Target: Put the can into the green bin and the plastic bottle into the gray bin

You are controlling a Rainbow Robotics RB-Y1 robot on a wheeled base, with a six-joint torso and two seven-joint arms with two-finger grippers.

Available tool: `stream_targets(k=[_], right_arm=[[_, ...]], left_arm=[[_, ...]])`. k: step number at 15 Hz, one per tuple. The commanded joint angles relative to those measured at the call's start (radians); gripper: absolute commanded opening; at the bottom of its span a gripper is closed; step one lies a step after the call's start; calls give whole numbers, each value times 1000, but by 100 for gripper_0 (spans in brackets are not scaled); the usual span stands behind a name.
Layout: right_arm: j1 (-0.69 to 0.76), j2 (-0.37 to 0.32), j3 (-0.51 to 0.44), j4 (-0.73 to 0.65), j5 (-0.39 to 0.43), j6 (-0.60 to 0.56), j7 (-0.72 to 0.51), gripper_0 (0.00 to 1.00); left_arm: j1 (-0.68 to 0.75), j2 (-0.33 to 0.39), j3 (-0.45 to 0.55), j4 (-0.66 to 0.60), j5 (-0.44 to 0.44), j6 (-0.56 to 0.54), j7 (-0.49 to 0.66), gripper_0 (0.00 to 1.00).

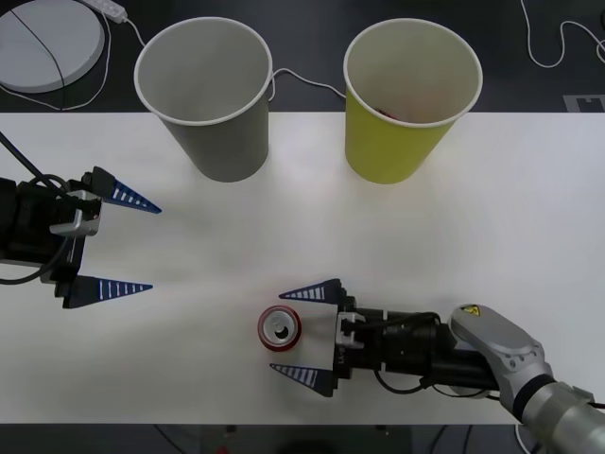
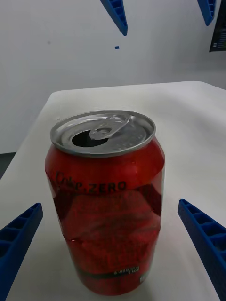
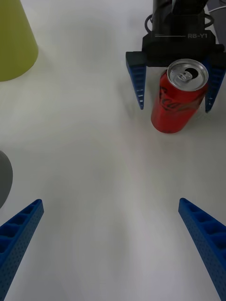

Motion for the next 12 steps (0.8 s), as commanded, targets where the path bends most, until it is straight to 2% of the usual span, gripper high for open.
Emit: stream_targets(k=[1,4,5,6,7,12], right_arm=[[-7,9,15,-3,0,24,3,100],[-12,17,23,-3,0,42,3,100],[-13,17,24,-7,0,45,5,94],[-15,17,26,-7,-5,45,3,27],[-15,17,26,-7,-9,45,-3,0],[-23,17,31,-7,-9,45,-7,0]], left_arm=[[0,0,0,0,0,0,0,100],[0,0,0,0,0,0,0,100],[0,0,0,0,0,0,0,100],[0,0,0,0,0,0,0,100],[0,0,0,0,0,0,0,100],[0,0,0,0,0,0,0,100]])
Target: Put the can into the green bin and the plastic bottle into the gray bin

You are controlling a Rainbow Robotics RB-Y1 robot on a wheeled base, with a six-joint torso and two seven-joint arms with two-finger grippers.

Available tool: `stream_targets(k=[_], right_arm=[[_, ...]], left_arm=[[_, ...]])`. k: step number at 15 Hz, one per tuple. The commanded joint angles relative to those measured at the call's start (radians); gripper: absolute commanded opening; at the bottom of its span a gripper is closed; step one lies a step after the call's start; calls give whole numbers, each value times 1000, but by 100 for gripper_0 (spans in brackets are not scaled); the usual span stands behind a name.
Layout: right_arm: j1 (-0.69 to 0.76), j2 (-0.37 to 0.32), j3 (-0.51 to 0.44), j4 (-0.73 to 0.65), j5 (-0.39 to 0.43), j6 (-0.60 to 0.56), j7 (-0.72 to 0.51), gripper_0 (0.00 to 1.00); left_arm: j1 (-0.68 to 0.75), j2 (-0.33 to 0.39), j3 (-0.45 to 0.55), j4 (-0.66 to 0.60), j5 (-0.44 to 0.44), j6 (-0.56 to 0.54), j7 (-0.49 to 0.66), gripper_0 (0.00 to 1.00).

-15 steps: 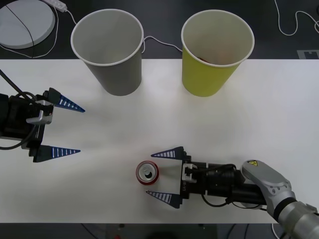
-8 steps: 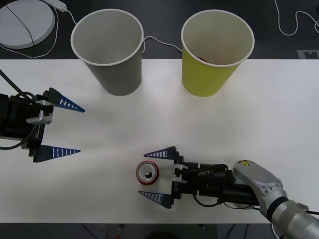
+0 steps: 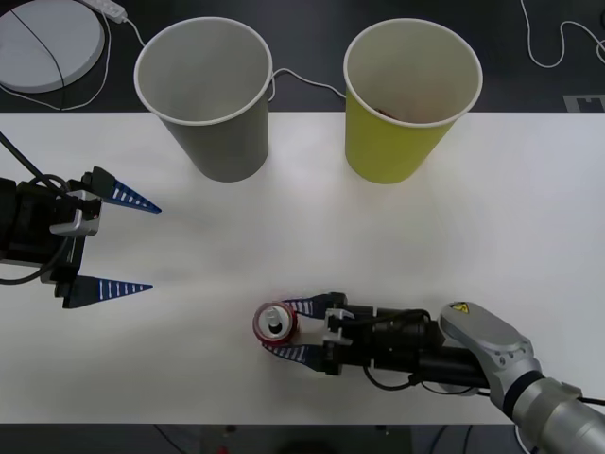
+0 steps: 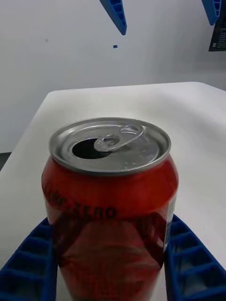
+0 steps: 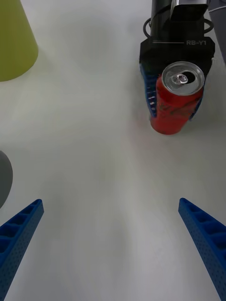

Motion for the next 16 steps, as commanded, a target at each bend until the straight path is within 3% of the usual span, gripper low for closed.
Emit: stream_targets(k=[1,5,9,12,16], right_arm=[[-5,0,5,-1,0,-2,-6,0],[-13,-28,3,-31,-3,-6,-31,0],[-11,-120,2,-130,9,-8,-133,0],[-11,-190,-55,-208,95,-32,-245,0],[-8,-227,-227,-271,279,-158,-445,0]], left_arm=[[0,0,0,0,0,0,0,100],[0,0,0,0,0,0,0,100],[0,0,0,0,0,0,0,100],[0,0,0,0,0,0,0,100],[0,0,0,0,0,0,0,100]])
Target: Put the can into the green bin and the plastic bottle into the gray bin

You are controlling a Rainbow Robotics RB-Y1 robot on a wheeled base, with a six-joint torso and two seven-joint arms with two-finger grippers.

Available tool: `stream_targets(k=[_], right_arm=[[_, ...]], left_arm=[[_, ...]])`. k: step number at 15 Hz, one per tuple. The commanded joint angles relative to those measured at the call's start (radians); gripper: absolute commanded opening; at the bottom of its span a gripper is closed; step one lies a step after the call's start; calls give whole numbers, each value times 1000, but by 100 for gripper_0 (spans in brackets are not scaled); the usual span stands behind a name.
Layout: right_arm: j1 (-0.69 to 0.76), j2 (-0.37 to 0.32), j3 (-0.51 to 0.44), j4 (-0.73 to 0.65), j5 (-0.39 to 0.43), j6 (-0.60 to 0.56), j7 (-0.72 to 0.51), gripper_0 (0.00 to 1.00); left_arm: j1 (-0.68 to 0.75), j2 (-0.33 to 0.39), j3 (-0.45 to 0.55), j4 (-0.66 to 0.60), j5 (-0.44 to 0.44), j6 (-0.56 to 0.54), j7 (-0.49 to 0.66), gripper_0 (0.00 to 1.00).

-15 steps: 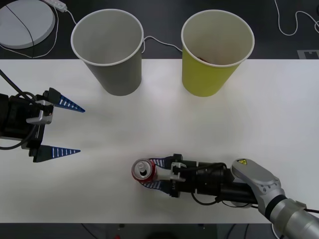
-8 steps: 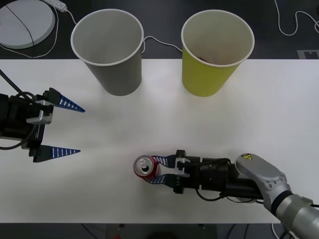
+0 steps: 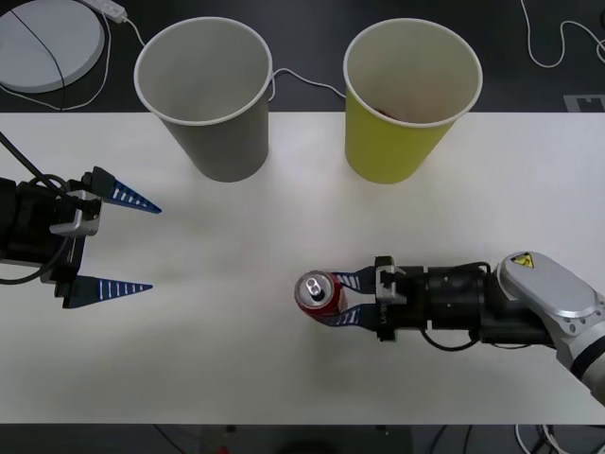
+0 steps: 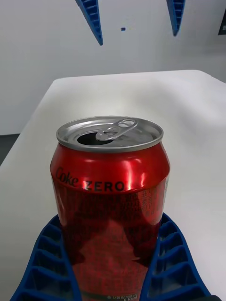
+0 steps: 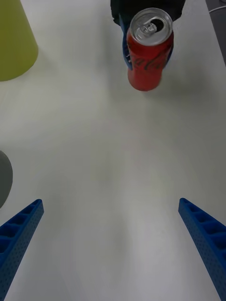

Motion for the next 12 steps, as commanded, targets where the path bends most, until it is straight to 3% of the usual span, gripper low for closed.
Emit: stream_targets(k=[1,6,9,12], right_arm=[[9,-18,-128,-56,138,-91,-147,0],[104,-80,-322,-352,376,-136,-535,0],[147,-132,-403,-508,452,-160,-787,0],[150,-164,-530,-587,475,-291,-991,0]], left_arm=[[0,0,0,0,0,0,0,100],[0,0,0,0,0,0,0,100],[0,0,0,0,0,0,0,100],[0,0,0,0,0,0,0,100]])
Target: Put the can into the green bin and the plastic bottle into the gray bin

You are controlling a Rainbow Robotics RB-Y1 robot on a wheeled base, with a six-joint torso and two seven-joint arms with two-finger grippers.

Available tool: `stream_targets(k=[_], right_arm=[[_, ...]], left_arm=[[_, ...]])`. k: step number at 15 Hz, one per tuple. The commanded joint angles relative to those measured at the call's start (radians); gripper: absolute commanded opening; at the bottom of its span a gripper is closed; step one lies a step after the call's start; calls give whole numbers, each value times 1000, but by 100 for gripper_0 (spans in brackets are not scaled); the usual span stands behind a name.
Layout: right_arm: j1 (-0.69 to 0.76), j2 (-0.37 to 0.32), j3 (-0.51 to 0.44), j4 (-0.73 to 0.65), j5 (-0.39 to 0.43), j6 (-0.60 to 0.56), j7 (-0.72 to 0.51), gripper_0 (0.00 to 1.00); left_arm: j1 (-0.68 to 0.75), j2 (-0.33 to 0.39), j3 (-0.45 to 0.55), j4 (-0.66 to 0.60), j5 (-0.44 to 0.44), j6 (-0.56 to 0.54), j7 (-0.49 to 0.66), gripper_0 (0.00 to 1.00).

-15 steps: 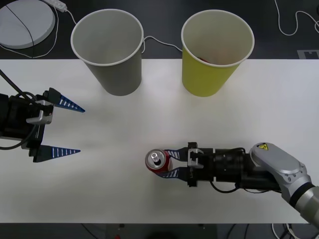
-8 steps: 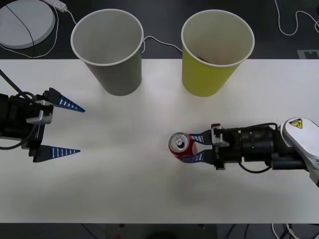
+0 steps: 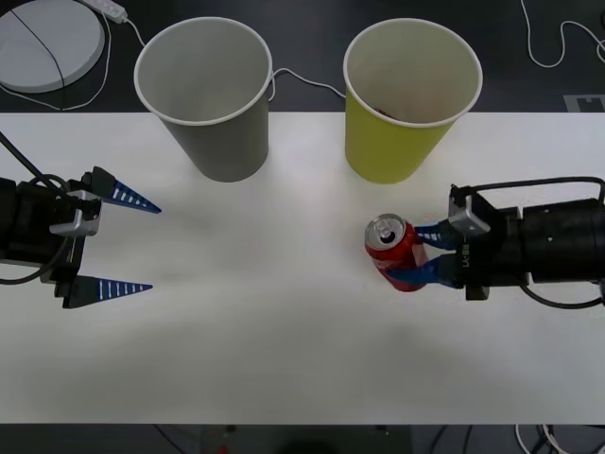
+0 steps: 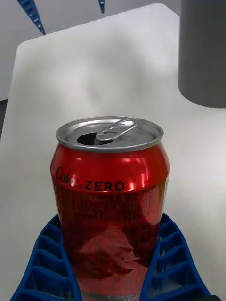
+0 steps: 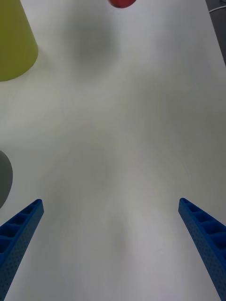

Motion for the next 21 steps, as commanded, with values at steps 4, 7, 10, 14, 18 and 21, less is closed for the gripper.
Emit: stream_targets(k=[4,7,10,14,18,21], right_arm=[[-4,-102,-254,-101,6,-221,-379,0],[-24,-199,-333,-109,7,-270,-568,0],[-82,-293,-358,-107,7,-304,-758,0],[-216,-317,-344,-107,71,-351,-902,0],[-436,-323,-180,-12,139,-351,-902,0],[-631,-320,-17,104,171,-351,-902,0]], left_arm=[[0,0,0,0,0,0,0,100],[0,0,0,0,0,0,0,100],[0,0,0,0,0,0,0,100],[0,0,0,0,0,0,0,100],[0,0,0,0,0,0,0,100],[0,0,0,0,0,0,0,100]])
